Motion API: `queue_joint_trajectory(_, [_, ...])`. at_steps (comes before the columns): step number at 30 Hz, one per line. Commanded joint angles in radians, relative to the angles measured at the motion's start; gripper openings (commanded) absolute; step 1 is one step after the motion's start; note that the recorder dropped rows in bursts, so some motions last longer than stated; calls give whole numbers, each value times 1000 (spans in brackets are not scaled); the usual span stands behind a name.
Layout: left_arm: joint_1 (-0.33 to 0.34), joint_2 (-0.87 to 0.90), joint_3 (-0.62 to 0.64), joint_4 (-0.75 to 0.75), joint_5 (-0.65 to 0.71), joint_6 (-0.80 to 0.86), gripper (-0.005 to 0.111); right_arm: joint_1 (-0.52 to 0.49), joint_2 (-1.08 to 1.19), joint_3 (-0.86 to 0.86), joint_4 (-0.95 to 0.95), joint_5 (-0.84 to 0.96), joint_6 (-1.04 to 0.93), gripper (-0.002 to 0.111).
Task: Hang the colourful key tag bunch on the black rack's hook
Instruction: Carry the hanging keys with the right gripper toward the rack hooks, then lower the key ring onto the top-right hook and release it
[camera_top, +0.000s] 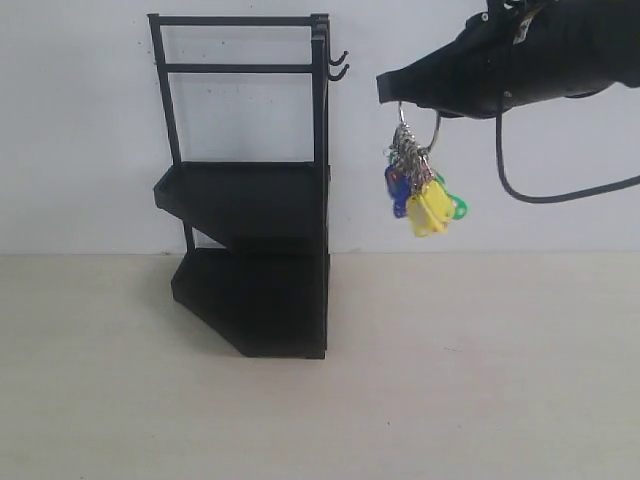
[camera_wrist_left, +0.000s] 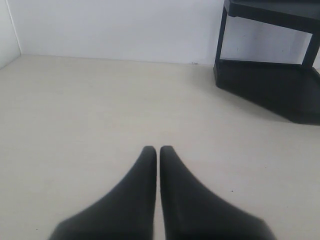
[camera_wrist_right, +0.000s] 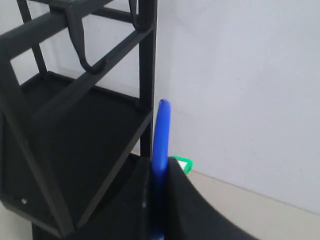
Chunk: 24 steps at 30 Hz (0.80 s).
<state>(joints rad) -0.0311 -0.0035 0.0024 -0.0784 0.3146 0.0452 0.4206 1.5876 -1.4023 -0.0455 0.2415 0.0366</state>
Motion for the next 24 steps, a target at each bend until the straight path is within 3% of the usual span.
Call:
queue_joint_trajectory(1, [3, 4, -2, -7, -7, 0, 4, -4, 25, -6, -11, -122, 7, 0])
queue_joint_trajectory(16, [3, 4, -2, -7, -7, 0, 4, -2, 65, -6, -8, -276, 18, 0])
queue_joint_trajectory(24, [3, 4, -2, -7, -7, 0, 4, 50, 100, -8, 45, -350, 14, 0])
